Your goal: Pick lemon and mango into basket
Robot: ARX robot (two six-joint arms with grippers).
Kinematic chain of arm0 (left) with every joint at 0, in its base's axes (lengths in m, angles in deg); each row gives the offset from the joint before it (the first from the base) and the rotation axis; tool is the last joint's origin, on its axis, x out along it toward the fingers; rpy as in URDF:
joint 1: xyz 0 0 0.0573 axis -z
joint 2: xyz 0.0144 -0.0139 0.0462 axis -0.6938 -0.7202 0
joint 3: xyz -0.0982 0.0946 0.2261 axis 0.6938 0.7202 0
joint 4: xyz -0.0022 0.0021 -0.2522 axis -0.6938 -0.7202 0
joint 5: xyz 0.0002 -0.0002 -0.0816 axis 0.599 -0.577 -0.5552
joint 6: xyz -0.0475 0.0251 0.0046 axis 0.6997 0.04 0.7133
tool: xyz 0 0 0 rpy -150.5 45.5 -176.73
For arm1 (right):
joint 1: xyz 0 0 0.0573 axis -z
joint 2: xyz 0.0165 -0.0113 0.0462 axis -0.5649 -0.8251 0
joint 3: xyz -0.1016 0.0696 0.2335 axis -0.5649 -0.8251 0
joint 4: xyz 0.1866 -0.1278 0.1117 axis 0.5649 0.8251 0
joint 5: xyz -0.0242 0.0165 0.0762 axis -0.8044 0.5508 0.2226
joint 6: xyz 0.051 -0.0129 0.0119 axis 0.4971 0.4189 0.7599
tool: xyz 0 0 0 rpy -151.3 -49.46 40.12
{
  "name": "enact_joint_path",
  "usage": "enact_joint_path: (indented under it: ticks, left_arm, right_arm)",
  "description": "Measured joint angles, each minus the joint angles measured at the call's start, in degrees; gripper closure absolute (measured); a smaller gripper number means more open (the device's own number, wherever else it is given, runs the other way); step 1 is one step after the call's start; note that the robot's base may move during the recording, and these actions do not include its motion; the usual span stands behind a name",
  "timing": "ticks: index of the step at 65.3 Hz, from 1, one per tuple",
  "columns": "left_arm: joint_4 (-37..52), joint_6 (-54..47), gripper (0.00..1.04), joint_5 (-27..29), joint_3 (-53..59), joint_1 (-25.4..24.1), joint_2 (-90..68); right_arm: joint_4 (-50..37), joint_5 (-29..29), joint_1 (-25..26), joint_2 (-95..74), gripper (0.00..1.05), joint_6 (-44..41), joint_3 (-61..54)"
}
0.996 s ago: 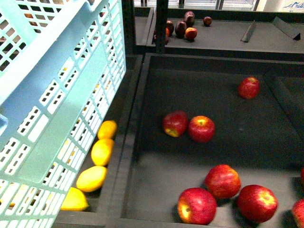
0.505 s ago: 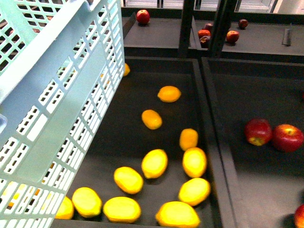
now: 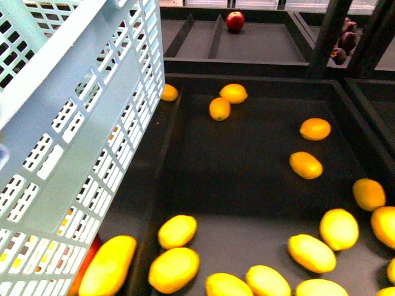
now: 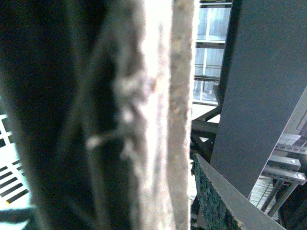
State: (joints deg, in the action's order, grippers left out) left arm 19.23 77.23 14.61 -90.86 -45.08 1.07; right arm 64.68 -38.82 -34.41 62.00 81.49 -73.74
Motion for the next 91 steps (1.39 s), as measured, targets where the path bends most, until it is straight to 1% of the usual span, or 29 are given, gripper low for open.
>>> enact_joint_path:
  ticks: [11,20,30,31,33,34,35,36,38,40,42,45,48,49,54,56,62,75,86,91]
  left_arm:
    - [0.0,-0.3,0.79,0.3,0.0,-0.1,0.0]
    - [0.0,-0.9,0.79,2.0,0.0,-0.6,-0.3]
    - [-0.1,-1.2,0.79,0.0,0.0,-0.3,-0.3]
    - [-0.8,-1.8,0.79,-0.7,-0.2,-0.3,-0.5]
    - [-5.7,-5.0,0.79,-2.4,-2.1,0.2,-1.4]
    - [-9.5,-8.2,0.79,-3.3,-3.7,0.7,-2.4]
    - [-11.1,-10.0,0.79,-3.5,-4.6,0.9,-3.0]
    - [-14.0,-13.7,0.80,-3.6,-6.3,1.7,-4.2]
    - [-17.0,-19.4,0.80,-3.3,-8.4,3.1,-6.0]
    - [-18.0,-24.1,0.80,-3.0,-10.0,4.9,-7.8]
    - [-18.1,-30.1,0.80,-2.7,-11.3,6.8,-9.8]
    - [-17.9,-36.6,0.80,-2.5,-13.2,9.6,-12.9]
    - [-17.5,-39.2,0.81,-1.7,-14.6,11.8,-15.2]
    - [-17.0,-40.3,0.84,-1.8,-15.3,12.7,-16.3]
    - [-16.1,-41.3,0.97,-2.5,-18.4,16.2,-19.5]
    - [-16.0,-41.3,0.99,-3.1,-19.6,17.6,-20.4]
    - [-17.3,-41.3,0.99,-4.7,-22.7,21.7,-22.4]
    - [-19.7,-43.3,0.99,-5.8,-26.4,28.9,-25.9]
    - [-17.0,-40.4,0.99,-6.5,-26.4,33.7,-26.7]
    - [-16.0,-40.0,0.99,-6.3,-26.4,35.0,-26.7]
  right_arm:
    - [0.0,0.3,0.0,0.0,0.09,0.0,0.0]
    - [0.0,0.4,0.0,0.0,0.09,0.0,0.0]
    - [0.0,0.2,0.0,0.0,0.09,0.0,0.0]
    - [0.0,0.2,0.0,0.0,0.09,0.0,0.0]
    - [0.0,0.2,0.0,0.0,0.09,0.0,0.0]
    - [0.0,0.2,0.0,0.0,0.09,0.0,0.0]
    - [0.0,0.2,0.0,0.0,0.09,0.0,0.0]
    - [0.0,0.2,0.0,0.0,0.09,0.0,0.0]
    - [0.0,0.2,0.0,0.0,0.09,0.0,0.0]
    - [0.0,0.2,0.0,0.0,0.09,0.0,0.0]
    - [0.0,0.2,0.0,0.0,0.09,0.0,0.0]
    - [0.0,0.2,0.0,0.0,0.09,0.0,0.0]
    - [0.0,0.2,0.0,0.0,0.09,0.0,0.0]
    - [0.0,0.2,0.0,0.0,0.09,0.0,0.0]
    - [0.0,0.0,0.0,0.0,0.09,0.0,0.0]
    - [0.0,0.0,0.0,0.0,0.09,0.0,0.0]
    - [0.0,0.0,0.0,0.0,0.09,0.0,0.0]
    - [0.0,0.0,0.0,0.0,0.09,0.0,0.0]
    - [0.0,0.0,0.0,0.0,0.09,0.0,0.0]
    - [0.0,0.0,0.0,0.0,0.09,0.0,0.0]
